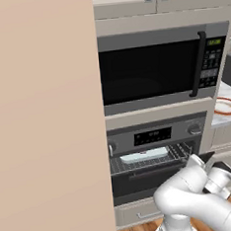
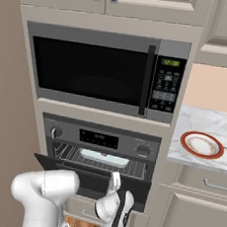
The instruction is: Take the baked cake out of the oven and place it on the plate for cooling. Then close the oven door.
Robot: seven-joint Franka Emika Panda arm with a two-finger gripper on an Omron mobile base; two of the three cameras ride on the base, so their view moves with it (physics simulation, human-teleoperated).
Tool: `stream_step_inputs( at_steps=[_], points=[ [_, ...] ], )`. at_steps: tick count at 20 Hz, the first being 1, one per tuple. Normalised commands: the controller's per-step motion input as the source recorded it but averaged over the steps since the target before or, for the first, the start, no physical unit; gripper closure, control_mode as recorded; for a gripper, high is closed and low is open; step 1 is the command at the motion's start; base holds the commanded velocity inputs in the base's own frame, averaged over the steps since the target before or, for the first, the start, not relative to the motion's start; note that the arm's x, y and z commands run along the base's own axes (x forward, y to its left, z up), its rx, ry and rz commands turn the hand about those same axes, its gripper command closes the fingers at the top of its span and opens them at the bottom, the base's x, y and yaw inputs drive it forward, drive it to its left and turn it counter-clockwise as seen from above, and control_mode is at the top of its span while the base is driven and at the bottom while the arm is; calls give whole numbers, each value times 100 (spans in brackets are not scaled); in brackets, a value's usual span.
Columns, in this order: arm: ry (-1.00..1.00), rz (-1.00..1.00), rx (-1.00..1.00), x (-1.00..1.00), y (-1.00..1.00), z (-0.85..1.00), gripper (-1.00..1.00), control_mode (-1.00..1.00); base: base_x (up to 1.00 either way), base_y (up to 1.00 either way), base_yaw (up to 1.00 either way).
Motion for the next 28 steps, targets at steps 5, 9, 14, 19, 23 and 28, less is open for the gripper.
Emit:
stream_step_inputs(
  at_steps=[5, 9, 14, 19, 23, 28],
  points=[
    [1, 0, 0, -19, 0, -4, 100, -100, 0, 0, 0],
    [1, 0, 0, -18, 0, -5, 100, -100, 0, 0, 0],
    [1, 0, 0, -16, 0, -7, 100, -100, 0, 0, 0],
    [0, 0, 0, -11, 0, -5, 100, -100, 0, 0, 0],
    [0, 0, 0, -5, 0, -5, 100, -100, 0, 0, 0],
    [0, 0, 0, -1, 0, -2, 100, -100, 0, 0, 0]
  ],
)
